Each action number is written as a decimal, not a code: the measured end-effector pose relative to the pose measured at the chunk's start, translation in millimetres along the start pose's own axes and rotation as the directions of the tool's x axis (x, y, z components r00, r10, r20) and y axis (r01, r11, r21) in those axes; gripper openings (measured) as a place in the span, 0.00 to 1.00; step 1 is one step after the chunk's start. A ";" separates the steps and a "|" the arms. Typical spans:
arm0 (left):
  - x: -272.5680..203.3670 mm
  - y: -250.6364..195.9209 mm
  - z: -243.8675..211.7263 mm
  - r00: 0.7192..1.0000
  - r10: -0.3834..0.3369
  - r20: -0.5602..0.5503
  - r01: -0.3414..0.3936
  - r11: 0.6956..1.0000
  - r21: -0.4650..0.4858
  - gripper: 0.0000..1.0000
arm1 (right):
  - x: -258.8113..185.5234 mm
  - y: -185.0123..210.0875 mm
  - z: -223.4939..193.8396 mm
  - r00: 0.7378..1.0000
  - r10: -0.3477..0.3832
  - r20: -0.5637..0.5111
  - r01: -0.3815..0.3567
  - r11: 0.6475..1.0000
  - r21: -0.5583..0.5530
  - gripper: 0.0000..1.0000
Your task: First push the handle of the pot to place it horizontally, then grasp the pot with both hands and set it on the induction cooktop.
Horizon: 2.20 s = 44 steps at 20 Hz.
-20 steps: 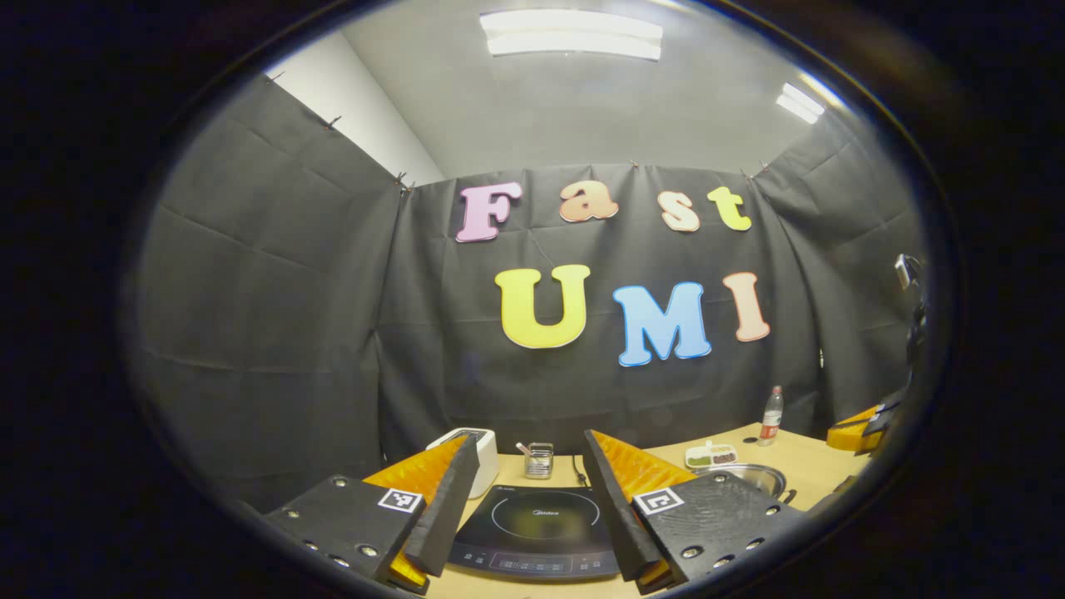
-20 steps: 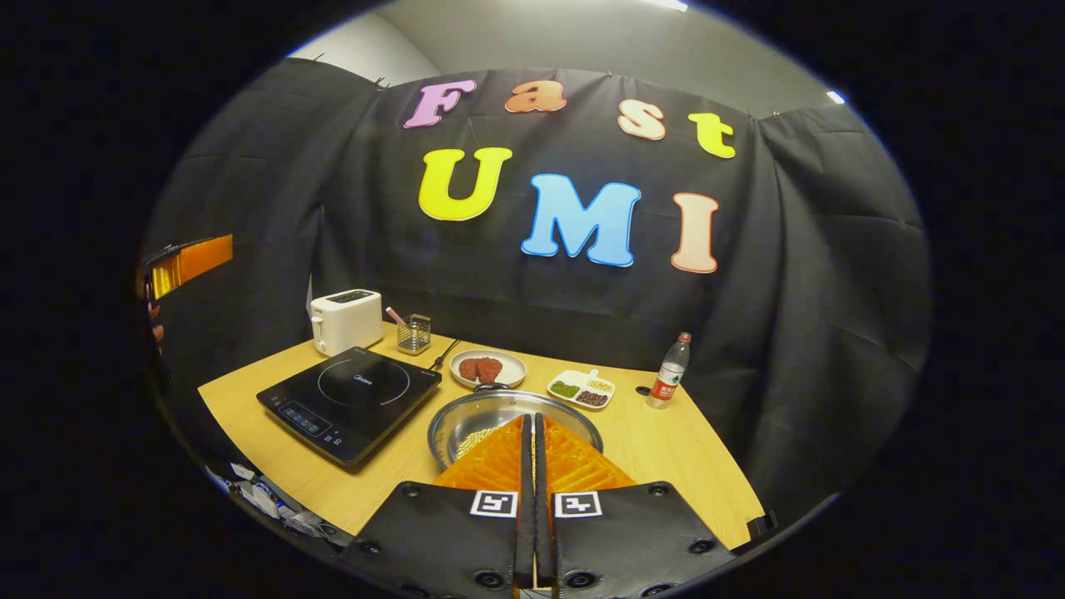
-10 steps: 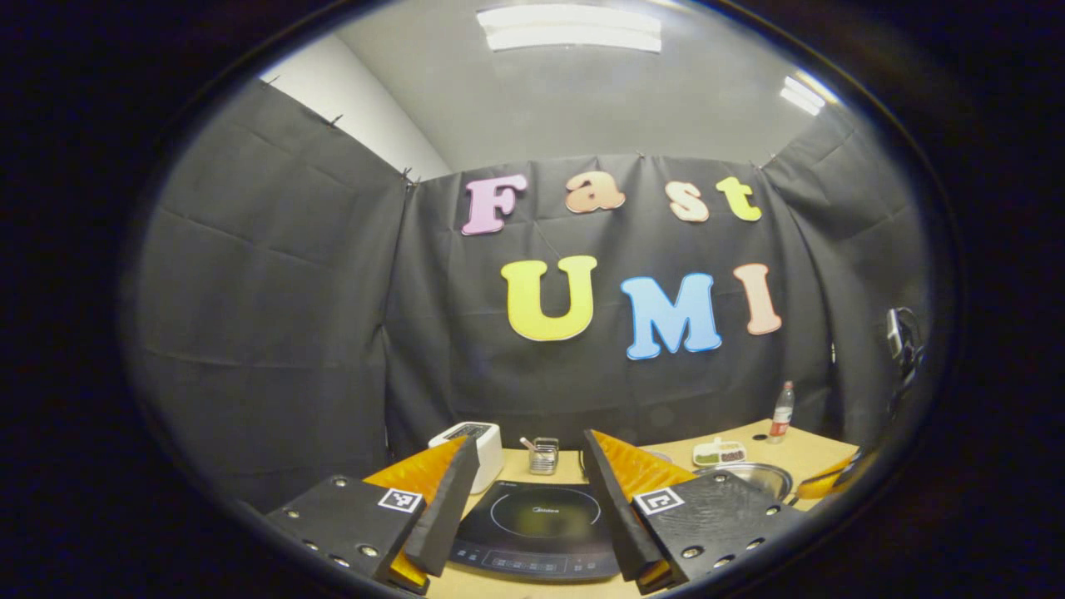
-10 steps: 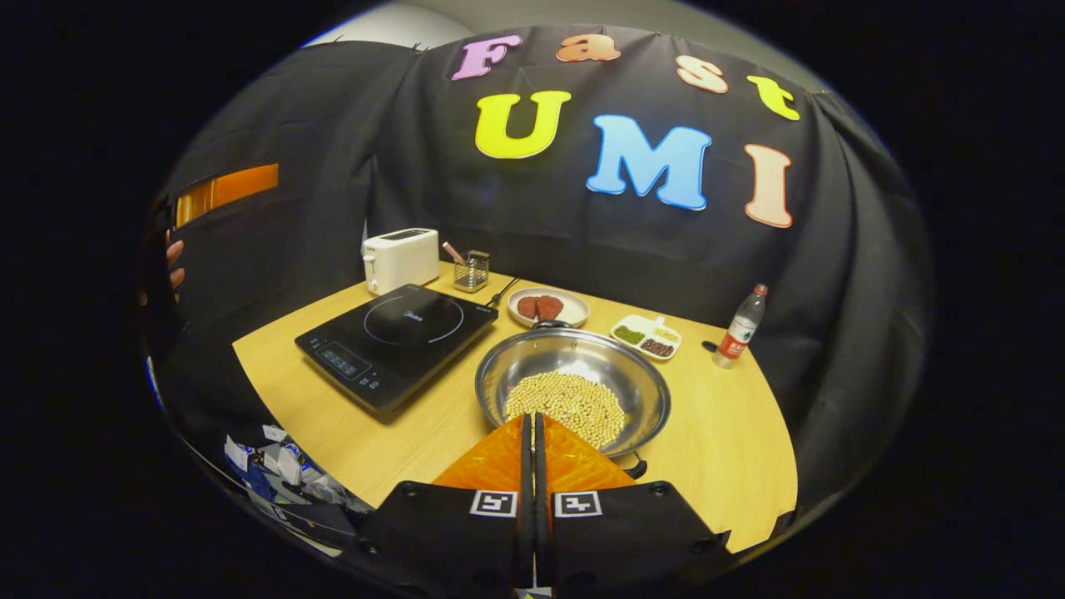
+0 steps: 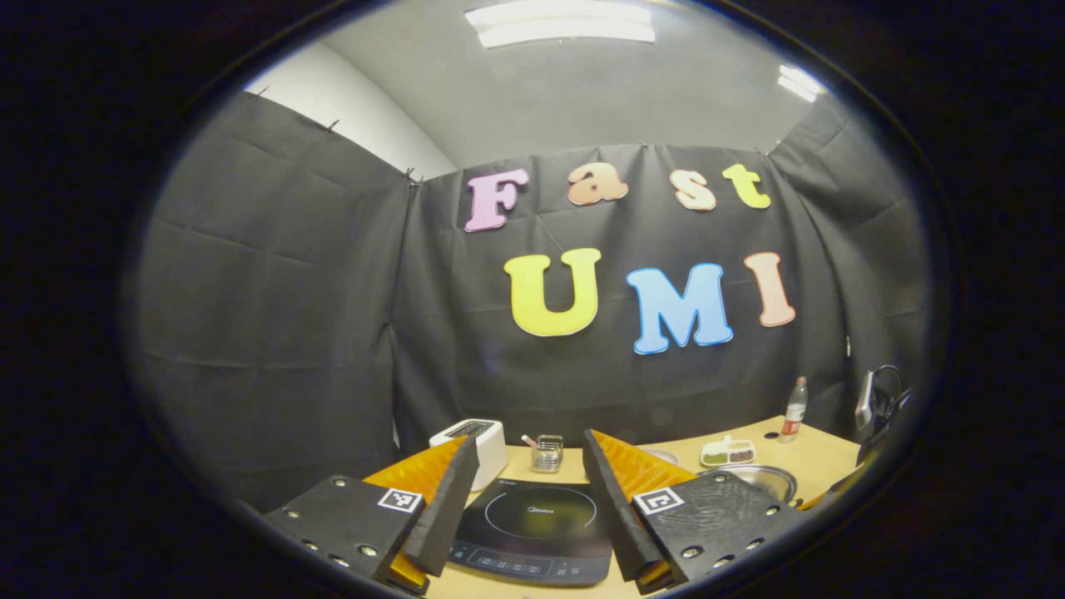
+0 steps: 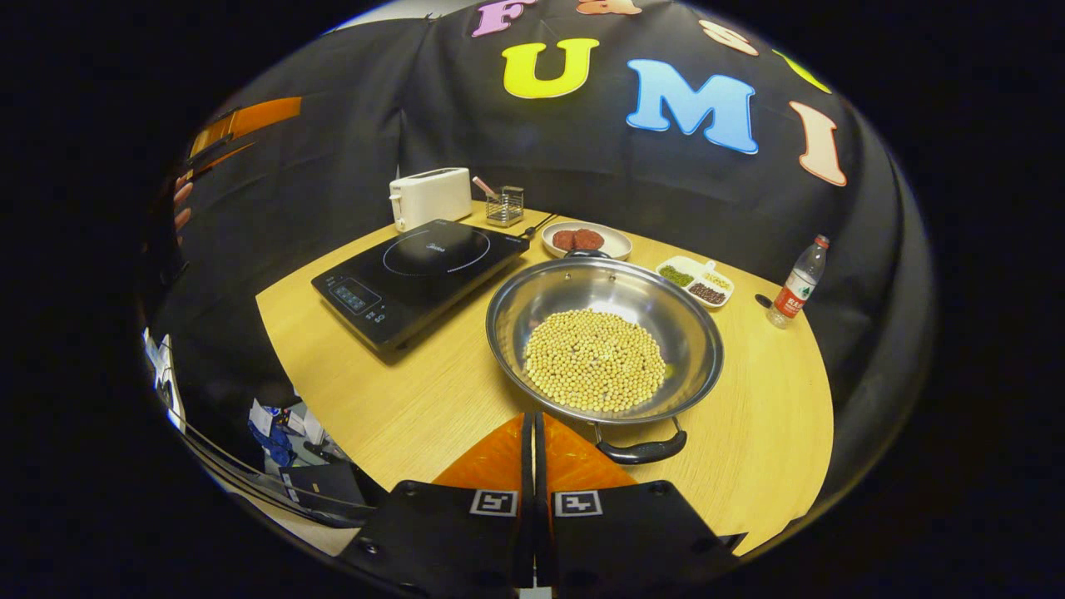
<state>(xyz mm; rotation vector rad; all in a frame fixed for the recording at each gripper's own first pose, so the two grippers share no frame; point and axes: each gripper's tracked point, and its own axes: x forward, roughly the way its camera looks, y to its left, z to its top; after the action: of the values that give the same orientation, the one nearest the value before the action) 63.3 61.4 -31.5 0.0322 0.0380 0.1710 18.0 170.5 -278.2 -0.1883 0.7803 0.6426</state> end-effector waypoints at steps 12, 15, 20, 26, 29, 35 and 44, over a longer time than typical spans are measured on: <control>8.6 -5.5 -3.4 0.997 0.069 -0.016 -0.068 0.997 0.030 0.74 | 31.9 -21.0 -28.8 0.993 0.032 -0.110 -0.035 0.999 -0.022 0.02; 12.7 -10.2 -4.8 0.997 0.071 -0.018 -0.070 0.997 0.029 0.74 | 31.7 -28.2 -30.5 0.993 0.036 -0.116 -0.038 0.999 -0.015 0.02; 20.9 -27.3 -11.4 0.998 0.053 -0.026 -0.052 0.998 0.018 0.74 | 32.7 -38.0 -33.7 0.993 0.020 -0.115 -0.022 1.000 -0.021 0.02; 32.0 -50.6 -9.2 1.000 0.012 -0.020 -0.011 1.000 0.027 0.74 | 29.4 -60.5 -38.6 0.992 -0.007 -0.124 0.006 1.000 -0.012 0.02; 36.5 -59.9 -6.8 1.000 0.000 -0.013 0.000 1.000 0.030 0.74 | 28.7 -72.3 -39.0 0.992 -0.024 -0.125 0.024 1.000 -0.003 0.02; 43.1 -71.3 -7.5 1.000 -0.006 -0.016 0.006 1.000 0.030 0.74 | 30.4 -87.7 -35.0 0.993 -0.040 -0.115 0.041 0.999 0.006 0.02; 48.3 -87.1 -15.9 1.000 -0.009 -0.030 0.010 0.999 0.033 0.74 | 36.2 -114.5 -33.4 0.991 -0.071 -0.115 0.073 0.997 0.013 0.02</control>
<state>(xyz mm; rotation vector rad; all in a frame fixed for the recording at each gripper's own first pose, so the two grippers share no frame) 125.0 -15.7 -52.2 0.0624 0.0709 0.1612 86.4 83.5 -335.6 -0.2381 0.8856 0.5605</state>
